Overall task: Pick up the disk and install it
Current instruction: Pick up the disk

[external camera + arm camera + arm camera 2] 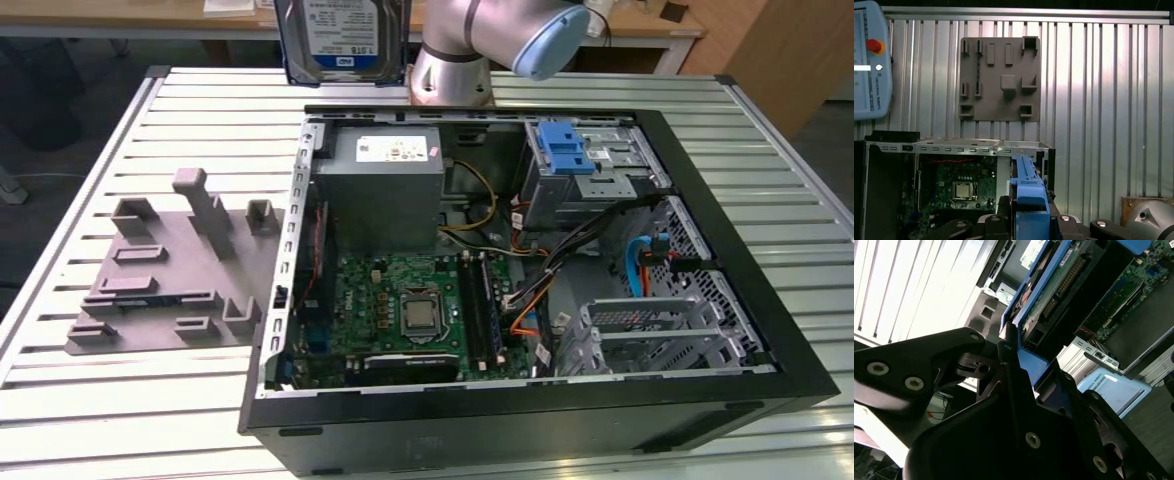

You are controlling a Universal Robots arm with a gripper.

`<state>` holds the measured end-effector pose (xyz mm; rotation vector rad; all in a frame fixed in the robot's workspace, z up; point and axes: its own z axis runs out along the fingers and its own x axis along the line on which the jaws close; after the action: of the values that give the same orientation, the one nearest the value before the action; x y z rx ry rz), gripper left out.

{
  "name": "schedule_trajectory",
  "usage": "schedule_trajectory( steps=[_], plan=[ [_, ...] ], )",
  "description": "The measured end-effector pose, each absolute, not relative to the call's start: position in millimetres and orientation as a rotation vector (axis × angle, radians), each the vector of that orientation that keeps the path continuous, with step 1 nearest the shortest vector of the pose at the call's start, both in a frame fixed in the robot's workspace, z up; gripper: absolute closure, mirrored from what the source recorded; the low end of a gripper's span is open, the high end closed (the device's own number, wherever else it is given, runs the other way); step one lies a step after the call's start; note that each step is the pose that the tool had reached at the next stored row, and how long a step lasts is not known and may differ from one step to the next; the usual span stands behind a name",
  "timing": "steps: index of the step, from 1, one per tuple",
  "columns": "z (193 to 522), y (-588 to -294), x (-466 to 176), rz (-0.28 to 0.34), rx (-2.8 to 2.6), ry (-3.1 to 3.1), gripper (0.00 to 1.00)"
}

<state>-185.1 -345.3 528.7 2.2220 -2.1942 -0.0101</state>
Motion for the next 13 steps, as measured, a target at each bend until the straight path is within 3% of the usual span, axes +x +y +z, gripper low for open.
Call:
schedule_trajectory(
  steps=[13],
  plan=[
    [528.7, -350.1, -181.9, -0.01, 2.222, -2.194, 0.64]
  ],
)
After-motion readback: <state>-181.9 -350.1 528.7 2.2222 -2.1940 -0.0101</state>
